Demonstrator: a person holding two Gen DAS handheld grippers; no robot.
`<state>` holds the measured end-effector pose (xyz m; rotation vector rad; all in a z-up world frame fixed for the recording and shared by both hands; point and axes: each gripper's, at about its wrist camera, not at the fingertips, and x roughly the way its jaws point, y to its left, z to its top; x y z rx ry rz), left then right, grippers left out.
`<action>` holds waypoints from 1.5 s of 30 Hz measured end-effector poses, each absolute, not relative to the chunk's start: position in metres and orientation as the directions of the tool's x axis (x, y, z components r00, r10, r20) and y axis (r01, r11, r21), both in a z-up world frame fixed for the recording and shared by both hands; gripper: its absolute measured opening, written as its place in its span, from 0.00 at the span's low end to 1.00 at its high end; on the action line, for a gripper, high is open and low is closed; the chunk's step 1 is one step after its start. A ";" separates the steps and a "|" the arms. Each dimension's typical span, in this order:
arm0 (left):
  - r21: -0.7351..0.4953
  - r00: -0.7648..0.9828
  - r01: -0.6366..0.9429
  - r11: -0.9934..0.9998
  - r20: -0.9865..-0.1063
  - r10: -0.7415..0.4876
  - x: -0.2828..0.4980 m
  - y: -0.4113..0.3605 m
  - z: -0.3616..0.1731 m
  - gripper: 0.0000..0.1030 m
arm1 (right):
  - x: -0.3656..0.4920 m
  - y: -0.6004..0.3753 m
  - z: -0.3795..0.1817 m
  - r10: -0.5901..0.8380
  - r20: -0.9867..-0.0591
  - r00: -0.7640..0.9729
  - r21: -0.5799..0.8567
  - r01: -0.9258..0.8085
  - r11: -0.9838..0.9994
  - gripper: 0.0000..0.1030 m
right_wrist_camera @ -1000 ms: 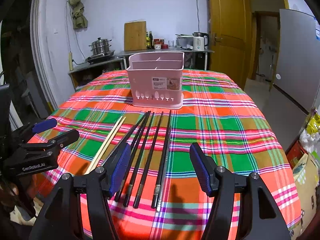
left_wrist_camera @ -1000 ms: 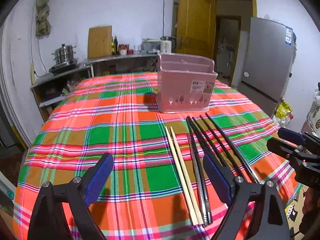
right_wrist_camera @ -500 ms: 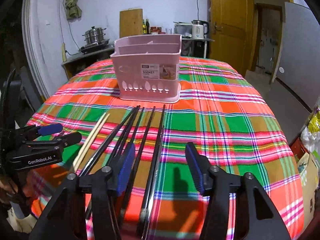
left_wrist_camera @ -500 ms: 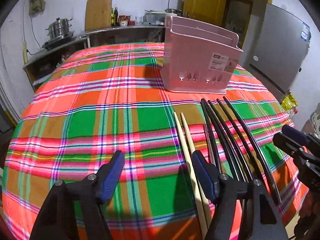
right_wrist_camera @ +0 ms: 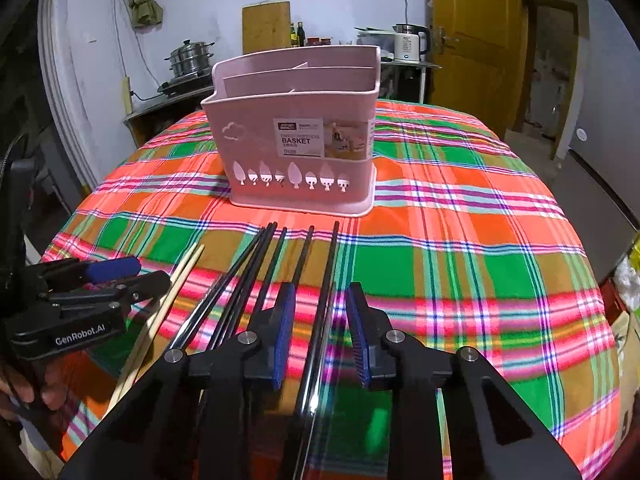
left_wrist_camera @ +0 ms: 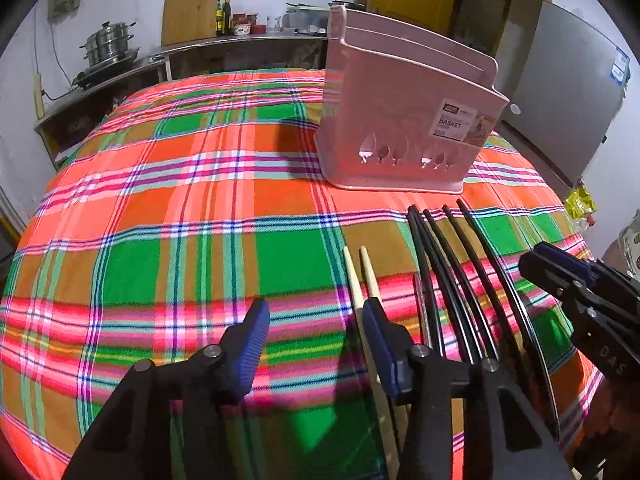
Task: Organize utensils
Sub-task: 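Close the left tool on a wooden chopstick while the right tool closes on a black chopstick, then lift both held chopsticks and carry them over the pink basket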
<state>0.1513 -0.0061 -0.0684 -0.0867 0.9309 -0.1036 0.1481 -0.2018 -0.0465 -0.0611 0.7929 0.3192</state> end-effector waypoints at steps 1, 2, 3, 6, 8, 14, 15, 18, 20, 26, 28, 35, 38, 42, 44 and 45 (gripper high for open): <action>-0.123 0.589 0.054 0.991 -0.797 -0.131 0.152 -0.006 -0.069 0.46 | 0.151 -0.201 -0.047 0.259 -0.710 0.654 0.066 -0.304 0.950 0.27; -0.125 0.585 0.055 0.991 -0.800 -0.134 0.154 -0.007 -0.069 0.46 | 0.153 -0.200 -0.048 0.259 -0.713 0.652 0.068 -0.303 0.950 0.27; -0.122 0.584 0.056 0.991 -0.801 -0.132 0.155 -0.007 -0.070 0.46 | 0.156 -0.200 -0.048 0.259 -0.715 0.649 0.070 -0.302 0.951 0.27; -0.102 0.585 0.060 0.993 -0.803 -0.118 0.159 -0.009 -0.070 0.45 | 0.162 -0.200 -0.051 0.255 -0.725 0.640 0.072 -0.298 0.952 0.26; -0.097 0.585 0.060 0.993 -0.803 -0.114 0.161 -0.009 -0.071 0.44 | 0.165 -0.200 -0.052 0.258 -0.728 0.635 0.077 -0.298 0.951 0.23; -0.050 0.579 0.081 0.995 -0.811 -0.088 0.166 -0.015 -0.072 0.43 | 0.179 -0.197 -0.056 0.246 -0.752 0.612 0.075 -0.291 0.954 0.22; -0.041 0.576 0.086 0.995 -0.813 -0.083 0.168 -0.016 -0.072 0.43 | 0.182 -0.197 -0.057 0.245 -0.756 0.607 0.076 -0.290 0.954 0.22; -0.035 0.570 0.090 0.995 -0.818 -0.081 0.171 -0.017 -0.072 0.43 | 0.191 -0.194 -0.059 0.243 -0.770 0.590 0.076 -0.293 0.953 0.20; -0.035 0.567 0.090 0.995 -0.820 -0.081 0.173 -0.017 -0.071 0.41 | 0.198 -0.191 -0.062 0.242 -0.781 0.576 0.077 -0.296 0.952 0.20; -0.022 0.563 0.105 0.994 -0.823 -0.078 0.177 -0.020 -0.070 0.20 | 0.213 -0.182 -0.069 0.238 -0.805 0.544 0.074 -0.307 0.949 0.19; -0.027 0.560 0.105 0.994 -0.824 -0.081 0.179 -0.019 -0.070 0.09 | 0.217 -0.180 -0.069 0.235 -0.809 0.539 0.068 -0.310 0.948 0.15; -0.103 0.545 0.084 0.991 -0.828 -0.133 0.183 -0.008 -0.068 0.05 | 0.219 -0.185 -0.065 0.256 -0.811 0.526 0.097 -0.311 0.946 0.06; -0.120 0.548 0.082 0.989 -0.824 -0.146 0.181 -0.005 -0.064 0.05 | 0.216 -0.189 -0.060 0.266 -0.804 0.532 0.108 -0.309 0.945 0.06; -0.135 0.564 0.092 0.987 -0.809 -0.163 0.177 -0.003 -0.052 0.05 | 0.213 -0.195 -0.048 0.283 -0.789 0.545 0.124 -0.311 0.942 0.06; -0.141 0.578 0.101 0.985 -0.797 -0.173 0.175 -0.003 -0.042 0.05 | 0.211 -0.199 -0.040 0.296 -0.778 0.554 0.138 -0.309 0.941 0.06; -0.145 0.587 0.105 0.984 -0.790 -0.179 0.174 -0.002 -0.036 0.05 | 0.209 -0.201 -0.036 0.301 -0.773 0.559 0.143 -0.309 0.940 0.06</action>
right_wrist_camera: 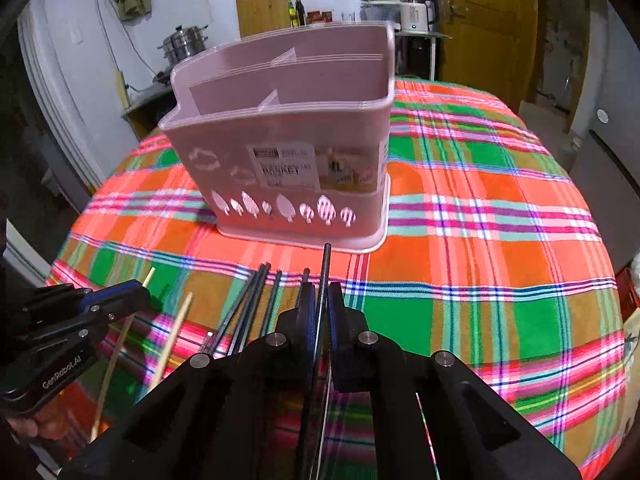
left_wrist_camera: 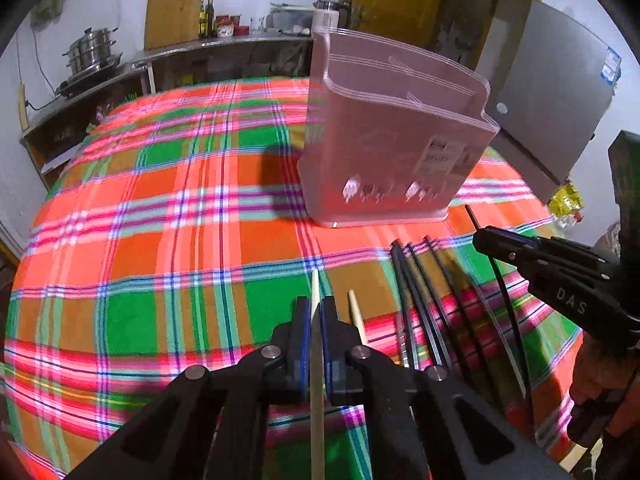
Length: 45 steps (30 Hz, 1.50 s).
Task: Organize utensils
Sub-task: 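Lift both held chopsticks and carry them over the pink basket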
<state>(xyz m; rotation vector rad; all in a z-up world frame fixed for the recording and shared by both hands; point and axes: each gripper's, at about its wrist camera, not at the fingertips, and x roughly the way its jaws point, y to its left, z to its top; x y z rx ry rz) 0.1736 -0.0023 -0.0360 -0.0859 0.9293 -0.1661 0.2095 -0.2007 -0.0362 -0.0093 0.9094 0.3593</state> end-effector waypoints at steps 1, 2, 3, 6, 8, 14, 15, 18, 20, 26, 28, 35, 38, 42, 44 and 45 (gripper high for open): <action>-0.148 0.592 0.108 0.983 -0.785 -0.183 0.174 -0.002 -0.031 0.05 | 0.208 -0.202 -0.031 0.306 -0.766 0.566 0.148 -0.308 0.940 0.06; -0.153 0.601 0.113 0.982 -0.776 -0.190 0.172 -0.001 -0.025 0.05 | 0.207 -0.201 -0.027 0.311 -0.759 0.572 0.153 -0.308 0.939 0.06; -0.157 0.607 0.116 0.981 -0.770 -0.195 0.171 -0.002 -0.021 0.05 | 0.206 -0.203 -0.022 0.316 -0.752 0.578 0.157 -0.309 0.938 0.06; -0.167 0.632 0.126 0.978 -0.747 -0.209 0.164 0.001 -0.003 0.05 | 0.201 -0.207 -0.006 0.332 -0.730 0.597 0.168 -0.314 0.934 0.05; -0.171 0.644 0.132 0.976 -0.734 -0.216 0.162 -0.001 0.007 0.05 | 0.196 -0.209 0.005 0.341 -0.713 0.613 0.171 -0.320 0.932 0.05; -0.174 0.681 0.157 0.972 -0.694 -0.234 0.152 -0.003 0.041 0.05 | 0.185 -0.210 0.035 0.361 -0.666 0.653 0.175 -0.334 0.926 0.05; -0.173 0.687 0.161 0.972 -0.688 -0.236 0.151 -0.003 0.046 0.05 | 0.183 -0.211 0.039 0.364 -0.659 0.658 0.174 -0.336 0.925 0.05; -0.178 0.699 0.174 0.968 -0.671 -0.249 0.147 -0.004 0.059 0.05 | 0.177 -0.212 0.052 0.371 -0.637 0.676 0.174 -0.343 0.923 0.05; -0.175 0.707 0.181 0.968 -0.661 -0.251 0.145 -0.005 0.067 0.05 | 0.173 -0.214 0.061 0.375 -0.622 0.688 0.172 -0.347 0.922 0.05; -0.176 0.723 0.198 0.964 -0.638 -0.265 0.141 -0.008 0.088 0.05 | 0.163 -0.216 0.081 0.384 -0.583 0.715 0.166 -0.358 0.919 0.05; -0.176 0.726 0.202 0.963 -0.633 -0.268 0.141 -0.009 0.093 0.05 | 0.162 -0.216 0.087 0.388 -0.574 0.721 0.164 -0.362 0.917 0.05; -0.180 0.731 0.219 0.959 -0.621 -0.283 0.151 -0.013 0.107 0.05 | 0.163 -0.215 0.104 0.390 -0.542 0.744 0.161 -0.364 0.917 0.04; -0.184 0.730 0.223 0.957 -0.619 -0.289 0.160 -0.014 0.112 0.05 | 0.166 -0.215 0.109 0.399 -0.532 0.747 0.170 -0.367 0.915 0.04; -0.198 0.737 0.226 0.954 -0.605 -0.300 0.177 -0.013 0.129 0.05 | 0.173 -0.213 0.120 0.406 -0.513 0.756 0.168 -0.376 0.911 0.04; -0.205 0.743 0.225 0.952 -0.596 -0.304 0.186 -0.012 0.137 0.05 | 0.177 -0.211 0.129 0.412 -0.499 0.763 0.167 -0.381 0.909 0.04; -0.209 0.747 0.224 0.952 -0.591 -0.306 0.190 -0.010 0.141 0.05 | 0.180 -0.210 0.135 0.415 -0.488 0.768 0.168 -0.384 0.908 0.04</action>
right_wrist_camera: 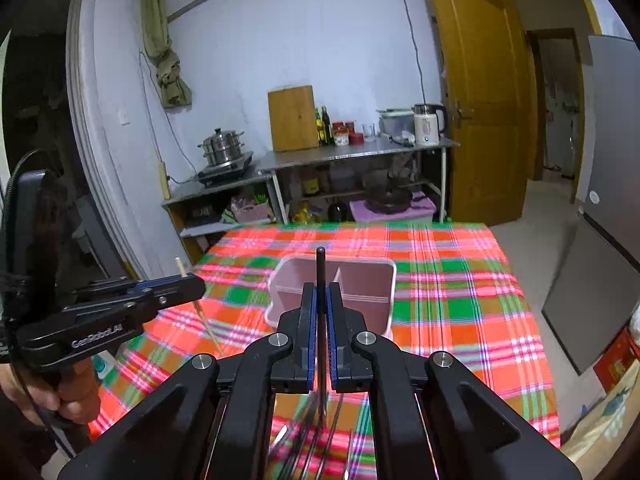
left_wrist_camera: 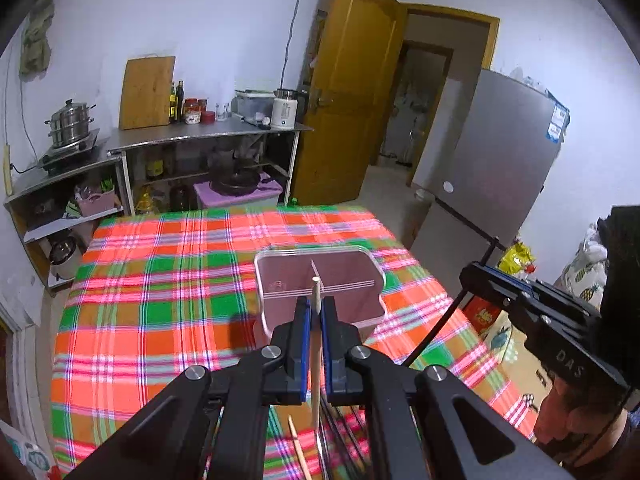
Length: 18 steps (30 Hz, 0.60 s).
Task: Organize utensils
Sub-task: 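Lift both held chopsticks and carry them over the pink basket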
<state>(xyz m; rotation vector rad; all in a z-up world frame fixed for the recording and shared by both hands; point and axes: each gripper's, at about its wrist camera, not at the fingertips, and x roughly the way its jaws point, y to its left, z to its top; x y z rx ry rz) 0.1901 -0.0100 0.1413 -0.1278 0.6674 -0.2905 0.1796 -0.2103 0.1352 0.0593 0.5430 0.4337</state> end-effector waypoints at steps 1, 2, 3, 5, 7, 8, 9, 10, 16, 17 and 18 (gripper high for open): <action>-0.213 0.752 0.222 0.952 -0.583 -0.306 0.195 -0.009 0.147 0.05 | 0.182 -0.210 0.140 0.417 -0.479 0.773 0.169 -0.385 0.907 0.04; -0.217 0.756 0.220 0.951 -0.578 -0.307 0.199 -0.008 0.152 0.05 | 0.184 -0.209 0.144 0.419 -0.471 0.777 0.169 -0.386 0.907 0.04; -0.220 0.760 0.218 0.951 -0.573 -0.307 0.204 -0.007 0.156 0.05 | 0.187 -0.209 0.151 0.420 -0.457 0.784 0.169 -0.387 0.906 0.04; -0.227 0.770 0.209 0.951 -0.562 -0.303 0.213 -0.004 0.166 0.05 | 0.193 -0.207 0.162 0.421 -0.436 0.795 0.168 -0.388 0.906 0.04; -0.229 0.782 0.198 0.953 -0.550 -0.294 0.222 -0.002 0.175 0.05 | 0.196 -0.207 0.170 0.423 -0.415 0.806 0.165 -0.390 0.906 0.04; -0.230 0.787 0.193 0.954 -0.545 -0.291 0.227 -0.001 0.179 0.05 | 0.198 -0.206 0.174 0.423 -0.404 0.811 0.165 -0.390 0.906 0.04; -0.233 0.793 0.188 0.954 -0.537 -0.288 0.231 0.001 0.183 0.05 | 0.201 -0.206 0.178 0.425 -0.393 0.815 0.169 -0.390 0.905 0.04; -0.235 0.798 0.183 0.955 -0.532 -0.284 0.236 0.003 0.186 0.05 | 0.204 -0.205 0.182 0.426 -0.384 0.819 0.174 -0.389 0.905 0.04; -0.244 0.824 0.158 0.957 -0.501 -0.264 0.259 0.009 0.196 0.05 | 0.221 -0.201 0.191 0.434 -0.345 0.832 0.203 -0.385 0.900 0.04; -0.242 0.827 0.156 0.958 -0.498 -0.261 0.262 0.009 0.196 0.05 | 0.225 -0.199 0.190 0.434 -0.345 0.832 0.208 -0.383 0.900 0.04; -0.233 0.831 0.150 0.961 -0.497 -0.251 0.266 0.008 0.194 0.05 | 0.229 -0.199 0.190 0.435 -0.344 0.832 0.212 -0.382 0.899 0.04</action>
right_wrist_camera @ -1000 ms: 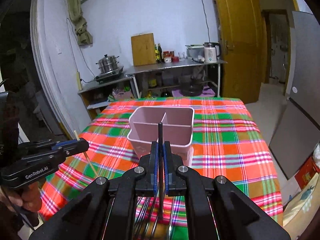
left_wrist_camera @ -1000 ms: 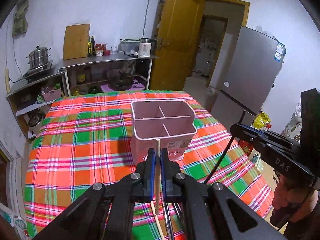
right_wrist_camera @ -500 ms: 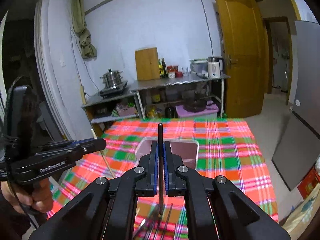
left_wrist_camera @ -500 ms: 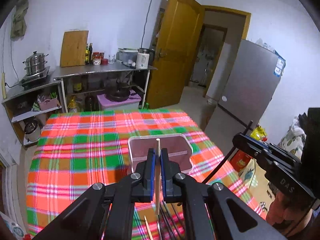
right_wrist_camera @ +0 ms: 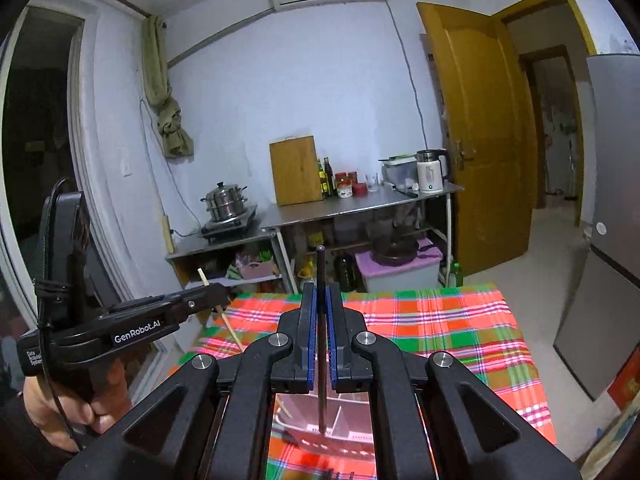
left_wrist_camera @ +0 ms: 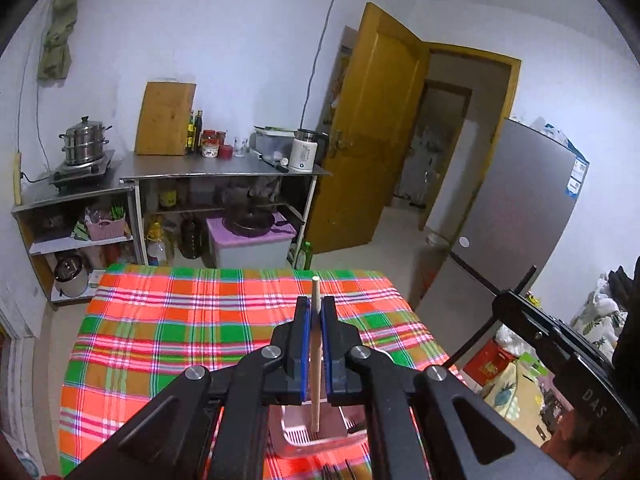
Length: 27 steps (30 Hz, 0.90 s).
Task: Organize utensils
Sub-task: 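Lift both held chopsticks and carry them over the pink basket, then open both tools to drop the chopsticks into the pink basket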
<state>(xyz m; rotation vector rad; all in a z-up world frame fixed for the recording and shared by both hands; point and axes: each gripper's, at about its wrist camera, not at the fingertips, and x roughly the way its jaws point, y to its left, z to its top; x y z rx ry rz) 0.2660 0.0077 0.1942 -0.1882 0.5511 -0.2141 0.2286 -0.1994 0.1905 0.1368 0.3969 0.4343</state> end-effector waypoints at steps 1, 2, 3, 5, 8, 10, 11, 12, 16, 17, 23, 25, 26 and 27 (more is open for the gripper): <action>-0.229 0.832 0.148 0.962 -0.496 -0.246 0.268 0.007 0.192 0.05 | 0.232 -0.199 0.189 0.436 -0.344 0.832 0.219 -0.380 0.899 0.04; -0.228 0.833 0.146 0.963 -0.497 -0.244 0.270 0.007 0.189 0.05 | 0.234 -0.197 0.187 0.437 -0.344 0.831 0.222 -0.380 0.898 0.04; -0.233 0.831 0.145 0.962 -0.499 -0.246 0.274 0.006 0.184 0.05 | 0.236 -0.196 0.184 0.437 -0.347 0.830 0.224 -0.379 0.898 0.04; -0.232 0.826 0.141 0.962 -0.508 -0.244 0.278 0.006 0.174 0.05 | 0.240 -0.193 0.176 0.432 -0.361 0.827 0.220 -0.375 0.901 0.04; -0.239 0.806 0.136 0.961 -0.538 -0.248 0.285 0.006 0.153 0.05 | 0.248 -0.189 0.161 0.426 -0.393 0.815 0.220 -0.366 0.904 0.04; -0.240 0.792 0.125 0.963 -0.561 -0.242 0.288 0.007 0.139 0.05 | 0.252 -0.188 0.151 0.423 -0.419 0.804 0.225 -0.359 0.906 0.04; -0.242 0.786 0.120 0.963 -0.570 -0.241 0.289 0.008 0.133 0.05 | 0.254 -0.188 0.147 0.421 -0.428 0.799 0.228 -0.356 0.906 0.04; -0.245 0.780 0.115 0.963 -0.577 -0.240 0.291 0.008 0.127 0.05 | 0.256 -0.189 0.142 0.419 -0.442 0.793 0.230 -0.351 0.908 0.04; -0.252 0.772 0.105 0.962 -0.589 -0.239 0.289 0.011 0.111 0.05 | 0.259 -0.189 0.127 0.415 -0.479 0.773 0.233 -0.344 0.910 0.05; -0.255 0.771 0.108 0.961 -0.589 -0.243 0.289 0.012 0.109 0.05 | 0.259 -0.190 0.125 0.415 -0.485 0.770 0.233 -0.343 0.910 0.05; -0.238 0.775 0.099 0.966 -0.590 -0.225 0.281 0.016 0.103 0.08 | 0.261 -0.194 0.121 0.398 -0.502 0.768 0.225 -0.328 0.917 0.05; -0.243 0.779 0.096 0.965 -0.585 -0.225 0.278 0.018 0.105 0.16 | 0.259 -0.196 0.121 0.395 -0.502 0.770 0.225 -0.324 0.919 0.07; -0.244 0.784 0.094 0.965 -0.580 -0.223 0.275 0.019 0.106 0.20 | 0.260 -0.197 0.121 0.394 -0.500 0.771 0.225 -0.324 0.919 0.09; -0.241 0.789 0.092 0.966 -0.574 -0.218 0.273 0.020 0.107 0.23 | 0.258 -0.199 0.123 0.392 -0.494 0.776 0.223 -0.322 0.920 0.13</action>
